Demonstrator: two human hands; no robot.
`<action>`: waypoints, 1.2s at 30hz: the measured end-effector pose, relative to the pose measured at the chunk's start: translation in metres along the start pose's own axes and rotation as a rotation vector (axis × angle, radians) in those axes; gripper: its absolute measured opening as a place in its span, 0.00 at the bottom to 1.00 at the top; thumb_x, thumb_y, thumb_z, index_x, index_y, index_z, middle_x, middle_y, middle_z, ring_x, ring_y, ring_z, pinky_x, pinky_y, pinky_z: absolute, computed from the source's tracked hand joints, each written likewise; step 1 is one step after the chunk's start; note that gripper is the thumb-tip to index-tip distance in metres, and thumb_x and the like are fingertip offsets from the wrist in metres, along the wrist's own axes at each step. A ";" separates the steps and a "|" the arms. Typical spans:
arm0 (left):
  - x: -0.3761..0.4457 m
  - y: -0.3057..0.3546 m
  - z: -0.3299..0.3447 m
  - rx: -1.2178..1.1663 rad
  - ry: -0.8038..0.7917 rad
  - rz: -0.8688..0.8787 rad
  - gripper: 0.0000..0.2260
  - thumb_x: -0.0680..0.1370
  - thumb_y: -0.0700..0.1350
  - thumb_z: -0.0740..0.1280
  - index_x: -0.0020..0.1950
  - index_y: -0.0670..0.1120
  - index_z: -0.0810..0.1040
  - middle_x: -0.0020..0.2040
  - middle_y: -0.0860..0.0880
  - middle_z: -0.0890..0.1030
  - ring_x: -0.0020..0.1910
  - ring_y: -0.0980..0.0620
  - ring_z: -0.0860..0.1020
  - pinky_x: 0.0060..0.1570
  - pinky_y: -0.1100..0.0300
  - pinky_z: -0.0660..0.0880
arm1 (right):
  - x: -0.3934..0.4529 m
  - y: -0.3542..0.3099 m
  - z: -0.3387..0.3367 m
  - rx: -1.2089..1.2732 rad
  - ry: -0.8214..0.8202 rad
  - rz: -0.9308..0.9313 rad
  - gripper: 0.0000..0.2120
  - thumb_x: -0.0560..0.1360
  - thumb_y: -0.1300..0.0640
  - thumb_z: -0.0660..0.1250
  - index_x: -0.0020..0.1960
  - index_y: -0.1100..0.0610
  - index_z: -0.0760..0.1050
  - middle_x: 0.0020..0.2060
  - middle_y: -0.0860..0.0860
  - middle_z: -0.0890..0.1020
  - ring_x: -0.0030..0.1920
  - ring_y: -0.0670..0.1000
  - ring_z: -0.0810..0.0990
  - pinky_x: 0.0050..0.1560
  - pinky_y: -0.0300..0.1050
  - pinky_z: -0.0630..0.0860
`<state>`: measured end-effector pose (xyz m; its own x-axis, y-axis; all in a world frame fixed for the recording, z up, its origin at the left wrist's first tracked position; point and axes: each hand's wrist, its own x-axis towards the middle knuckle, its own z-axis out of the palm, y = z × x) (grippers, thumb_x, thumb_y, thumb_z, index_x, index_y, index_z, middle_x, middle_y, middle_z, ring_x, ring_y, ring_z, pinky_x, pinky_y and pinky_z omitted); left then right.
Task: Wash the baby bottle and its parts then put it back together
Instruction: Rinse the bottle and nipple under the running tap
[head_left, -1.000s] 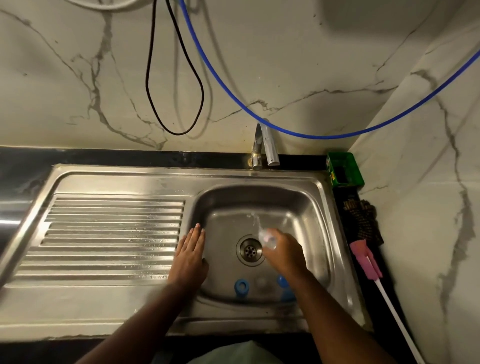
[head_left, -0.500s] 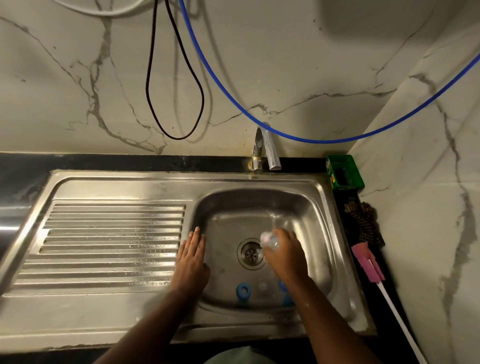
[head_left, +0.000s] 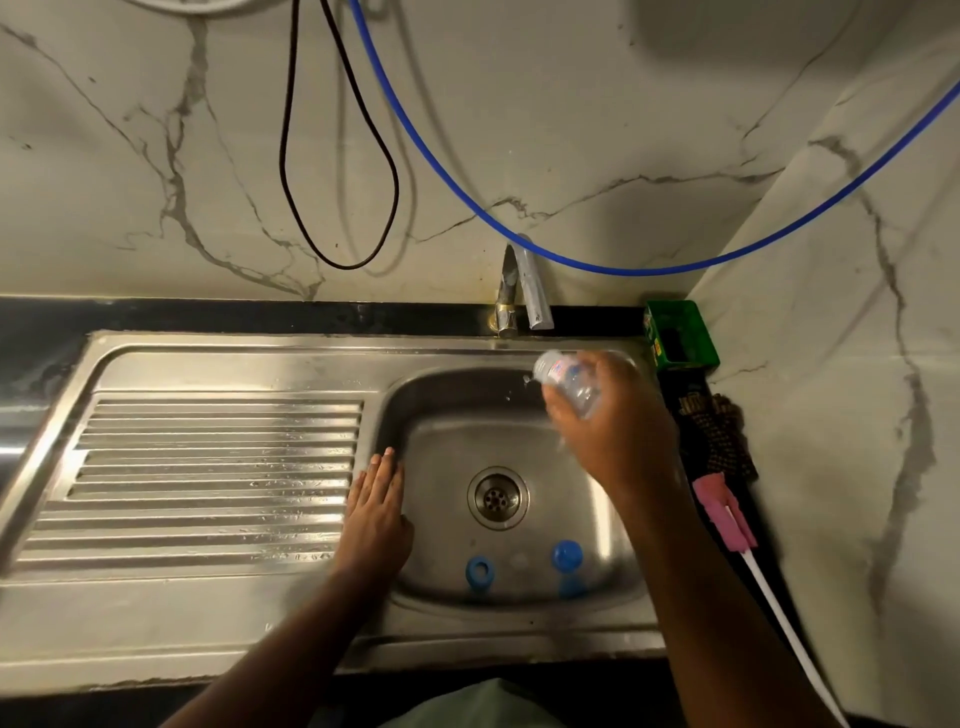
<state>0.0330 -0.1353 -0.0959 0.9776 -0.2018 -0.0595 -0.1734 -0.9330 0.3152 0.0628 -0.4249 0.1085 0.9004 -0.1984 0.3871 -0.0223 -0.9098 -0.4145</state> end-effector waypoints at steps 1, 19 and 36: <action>0.000 0.000 0.000 0.007 -0.007 -0.001 0.36 0.69 0.41 0.66 0.78 0.36 0.70 0.80 0.37 0.66 0.81 0.39 0.60 0.81 0.54 0.41 | 0.004 -0.003 -0.006 -0.002 0.086 -0.034 0.23 0.77 0.40 0.71 0.66 0.52 0.74 0.57 0.51 0.80 0.51 0.48 0.80 0.42 0.41 0.79; -0.001 0.002 0.003 0.009 -0.001 -0.026 0.33 0.71 0.40 0.65 0.78 0.36 0.70 0.81 0.38 0.66 0.82 0.40 0.61 0.81 0.46 0.51 | -0.080 0.035 0.100 -0.166 -0.493 0.164 0.15 0.79 0.47 0.67 0.62 0.53 0.76 0.60 0.54 0.81 0.56 0.54 0.81 0.52 0.46 0.79; -0.036 0.077 -0.057 -0.685 0.013 0.078 0.30 0.71 0.57 0.76 0.72 0.57 0.73 0.65 0.63 0.79 0.63 0.68 0.77 0.66 0.66 0.74 | -0.108 -0.032 0.073 0.513 -0.589 0.385 0.31 0.71 0.42 0.77 0.68 0.48 0.67 0.56 0.44 0.77 0.55 0.47 0.78 0.49 0.40 0.74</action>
<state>-0.0083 -0.1832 -0.0156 0.9675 -0.2529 -0.0022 -0.1331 -0.5165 0.8459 -0.0020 -0.3477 0.0202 0.9518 -0.1090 -0.2867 -0.3009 -0.5131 -0.8039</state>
